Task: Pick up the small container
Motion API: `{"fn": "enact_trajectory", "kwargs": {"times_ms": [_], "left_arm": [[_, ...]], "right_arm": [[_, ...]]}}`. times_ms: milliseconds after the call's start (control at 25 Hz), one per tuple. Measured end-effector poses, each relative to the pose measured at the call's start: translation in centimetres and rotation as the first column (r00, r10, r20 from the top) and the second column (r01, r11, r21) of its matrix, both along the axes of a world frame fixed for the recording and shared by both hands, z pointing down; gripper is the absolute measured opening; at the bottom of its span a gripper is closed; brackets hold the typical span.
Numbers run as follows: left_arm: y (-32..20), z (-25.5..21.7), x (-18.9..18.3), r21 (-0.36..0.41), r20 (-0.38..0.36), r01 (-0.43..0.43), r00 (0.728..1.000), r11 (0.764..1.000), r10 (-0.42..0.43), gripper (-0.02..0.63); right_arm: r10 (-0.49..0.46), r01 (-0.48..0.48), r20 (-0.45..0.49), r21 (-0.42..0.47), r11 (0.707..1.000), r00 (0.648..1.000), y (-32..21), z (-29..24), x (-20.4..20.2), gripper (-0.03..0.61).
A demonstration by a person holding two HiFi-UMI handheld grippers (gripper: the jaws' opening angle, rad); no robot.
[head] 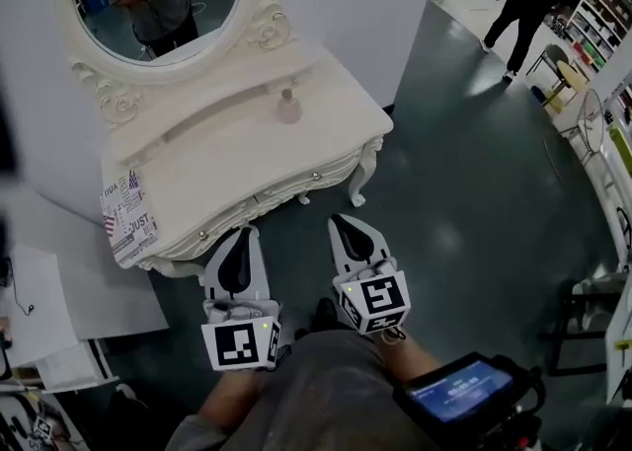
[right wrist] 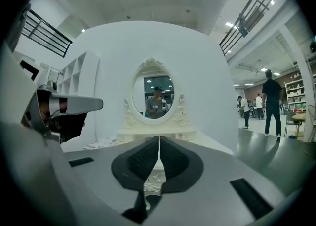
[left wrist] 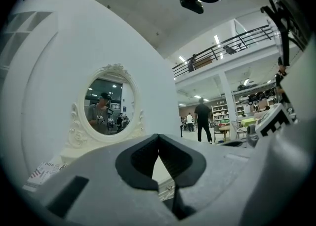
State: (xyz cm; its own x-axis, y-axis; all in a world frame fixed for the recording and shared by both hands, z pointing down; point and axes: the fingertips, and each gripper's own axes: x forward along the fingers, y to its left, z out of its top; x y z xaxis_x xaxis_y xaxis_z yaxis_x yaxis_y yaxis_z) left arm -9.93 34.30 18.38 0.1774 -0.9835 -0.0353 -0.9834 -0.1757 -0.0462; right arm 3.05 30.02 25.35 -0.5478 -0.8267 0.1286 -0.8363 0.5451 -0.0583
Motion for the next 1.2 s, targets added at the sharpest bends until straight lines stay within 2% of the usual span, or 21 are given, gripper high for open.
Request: {"fn": "enact_trajectory", "kwargs": {"times_ms": [640,1000,1200], "left_arm": [[-7.4,-0.3,2.2,0.012,0.018,0.009,1.0,1.0,-0.009,0.014],[-13.6,1.6,2.1,-0.02,0.006,-0.027,1.0,0.999,0.027,0.014],[-18.1,3.1,1.0,-0.066,0.007,-0.03,1.0,0.997,0.031,0.014]], "right_arm": [[-0.016,0.016,0.026,-0.006,1.0,1.0,-8.1,0.3,1.6,0.015],[0.012,-0.012,0.018,-0.046,0.999,1.0,-13.3,2.2,1.9,0.015],[0.029,-0.028,0.009,-0.086,0.996,1.0,-17.1,3.8,1.2,0.015]]}}
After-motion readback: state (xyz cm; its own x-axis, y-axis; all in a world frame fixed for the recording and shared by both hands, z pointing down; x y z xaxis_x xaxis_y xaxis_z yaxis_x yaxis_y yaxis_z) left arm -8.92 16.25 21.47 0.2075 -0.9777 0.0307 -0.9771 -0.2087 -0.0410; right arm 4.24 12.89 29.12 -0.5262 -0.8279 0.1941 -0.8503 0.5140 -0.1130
